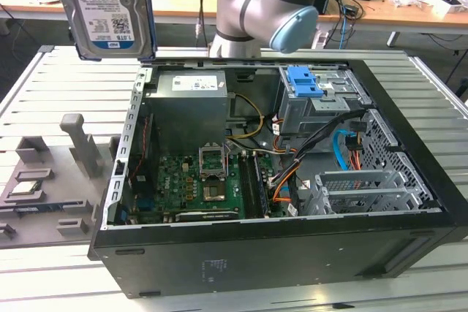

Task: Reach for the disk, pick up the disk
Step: 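Pick up the disk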

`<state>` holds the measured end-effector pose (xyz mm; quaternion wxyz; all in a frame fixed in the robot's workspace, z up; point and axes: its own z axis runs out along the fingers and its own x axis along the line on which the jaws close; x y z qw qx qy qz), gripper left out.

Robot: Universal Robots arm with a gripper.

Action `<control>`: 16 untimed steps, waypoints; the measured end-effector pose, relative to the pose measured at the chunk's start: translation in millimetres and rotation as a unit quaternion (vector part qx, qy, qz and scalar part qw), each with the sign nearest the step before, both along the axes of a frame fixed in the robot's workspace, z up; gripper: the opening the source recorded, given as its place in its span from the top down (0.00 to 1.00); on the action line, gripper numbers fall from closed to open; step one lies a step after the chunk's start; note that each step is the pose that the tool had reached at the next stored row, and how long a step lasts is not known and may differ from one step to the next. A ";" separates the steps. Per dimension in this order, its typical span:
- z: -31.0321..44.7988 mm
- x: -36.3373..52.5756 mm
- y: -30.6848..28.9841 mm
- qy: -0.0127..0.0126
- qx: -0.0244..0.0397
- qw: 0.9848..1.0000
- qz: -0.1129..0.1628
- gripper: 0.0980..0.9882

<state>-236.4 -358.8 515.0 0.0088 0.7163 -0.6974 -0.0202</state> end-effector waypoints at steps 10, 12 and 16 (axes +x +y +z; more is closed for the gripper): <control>0.0 34.7 0.0 0.000 0.000 1.000 0.000 0.70; 0.0 40.5 0.0 0.000 0.000 1.000 0.000 0.70; 0.1 52.9 0.0 0.001 0.000 1.000 0.000 0.70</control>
